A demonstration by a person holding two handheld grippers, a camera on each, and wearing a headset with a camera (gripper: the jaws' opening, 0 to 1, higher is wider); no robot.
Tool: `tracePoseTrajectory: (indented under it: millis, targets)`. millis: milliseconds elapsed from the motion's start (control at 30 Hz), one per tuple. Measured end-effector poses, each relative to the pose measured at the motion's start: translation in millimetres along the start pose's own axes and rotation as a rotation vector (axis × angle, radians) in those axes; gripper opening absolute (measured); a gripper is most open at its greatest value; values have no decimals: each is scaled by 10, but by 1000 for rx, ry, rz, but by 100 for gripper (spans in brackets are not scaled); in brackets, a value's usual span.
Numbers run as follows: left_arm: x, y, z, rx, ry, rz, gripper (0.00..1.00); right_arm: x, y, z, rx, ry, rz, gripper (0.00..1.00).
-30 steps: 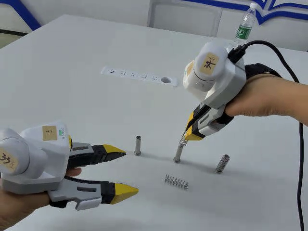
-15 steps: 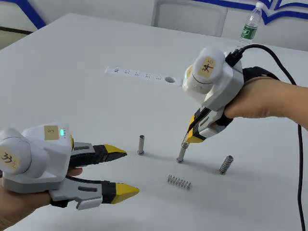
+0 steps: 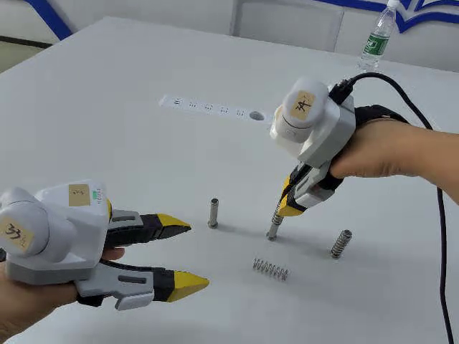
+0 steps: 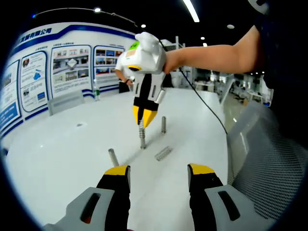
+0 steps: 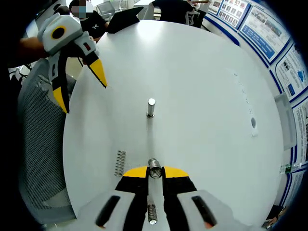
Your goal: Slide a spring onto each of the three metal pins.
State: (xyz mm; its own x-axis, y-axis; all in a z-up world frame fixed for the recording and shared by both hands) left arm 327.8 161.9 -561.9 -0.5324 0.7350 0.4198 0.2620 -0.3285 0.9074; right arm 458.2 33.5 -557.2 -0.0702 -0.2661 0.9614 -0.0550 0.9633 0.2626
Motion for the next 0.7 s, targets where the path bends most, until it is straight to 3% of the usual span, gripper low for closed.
tracePoseTrajectory:
  millis: [700]
  targets:
    - [-8,1,-21,2,2,6,49,-324,-83,6,-31,16,16,13]
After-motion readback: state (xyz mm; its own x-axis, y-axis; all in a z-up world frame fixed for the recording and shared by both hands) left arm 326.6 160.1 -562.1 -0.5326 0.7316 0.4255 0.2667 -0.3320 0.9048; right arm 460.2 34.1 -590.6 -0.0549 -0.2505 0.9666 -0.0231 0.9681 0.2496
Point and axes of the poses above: the centre of the closed fingertips' face, and the gripper's own axes: x roughly backward along the fingers, z roughly to its left, y roughly out of its top, the point moved 5 cm from there along x, roughly backward along the fingers, and after that the axes turned 3 degrees about z, right-handed, at the moved point
